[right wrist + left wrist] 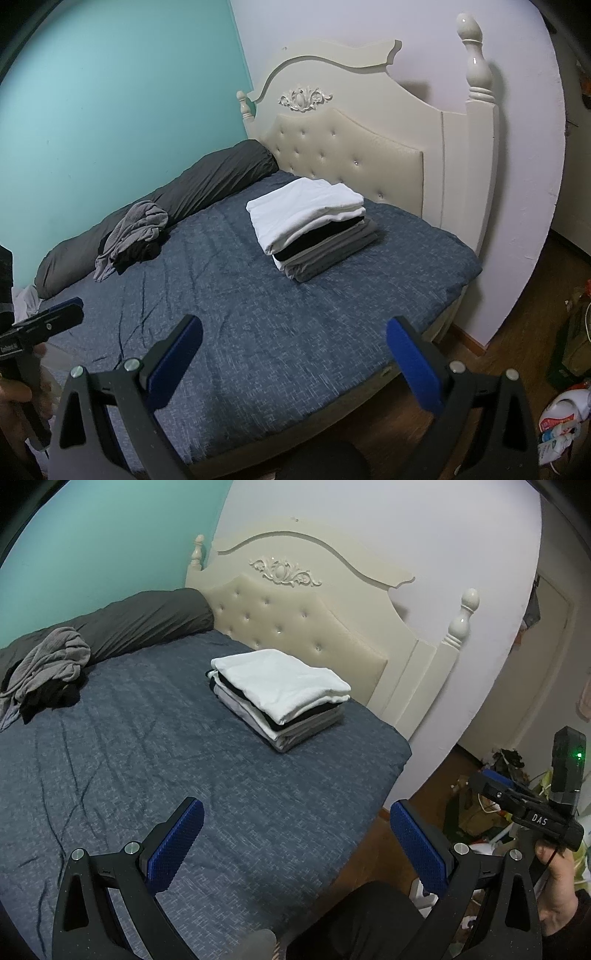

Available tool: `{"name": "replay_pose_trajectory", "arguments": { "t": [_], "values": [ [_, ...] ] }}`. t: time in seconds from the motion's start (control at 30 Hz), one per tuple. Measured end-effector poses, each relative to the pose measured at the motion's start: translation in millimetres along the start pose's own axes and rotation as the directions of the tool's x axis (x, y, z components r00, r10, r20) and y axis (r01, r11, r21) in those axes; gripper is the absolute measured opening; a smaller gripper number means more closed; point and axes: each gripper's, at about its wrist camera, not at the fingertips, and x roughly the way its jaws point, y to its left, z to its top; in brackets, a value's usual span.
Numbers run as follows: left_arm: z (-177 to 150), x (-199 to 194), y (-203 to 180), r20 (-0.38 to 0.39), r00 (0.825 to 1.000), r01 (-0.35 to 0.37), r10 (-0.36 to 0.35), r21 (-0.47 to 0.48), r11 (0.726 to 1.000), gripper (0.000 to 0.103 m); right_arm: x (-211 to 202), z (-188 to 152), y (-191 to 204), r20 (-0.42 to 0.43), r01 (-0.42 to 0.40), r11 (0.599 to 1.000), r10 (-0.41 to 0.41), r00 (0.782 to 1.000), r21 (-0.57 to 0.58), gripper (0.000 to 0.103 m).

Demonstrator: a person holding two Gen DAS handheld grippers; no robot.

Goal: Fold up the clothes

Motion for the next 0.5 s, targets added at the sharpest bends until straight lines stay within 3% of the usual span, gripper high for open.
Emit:
{"name": "replay_pose_trajectory", "arguments": {
  "t": [0.5],
  "values": [
    [-10.6, -24.7, -22.2, 0.058, 0.997, -0.064, 0.061, 0.052, 0.997, 0.103, -20.2, -8.4, 14.4, 0.029, 0.008, 0.999, -0.007, 1.000, -0.033, 0.101]
  ]
}}
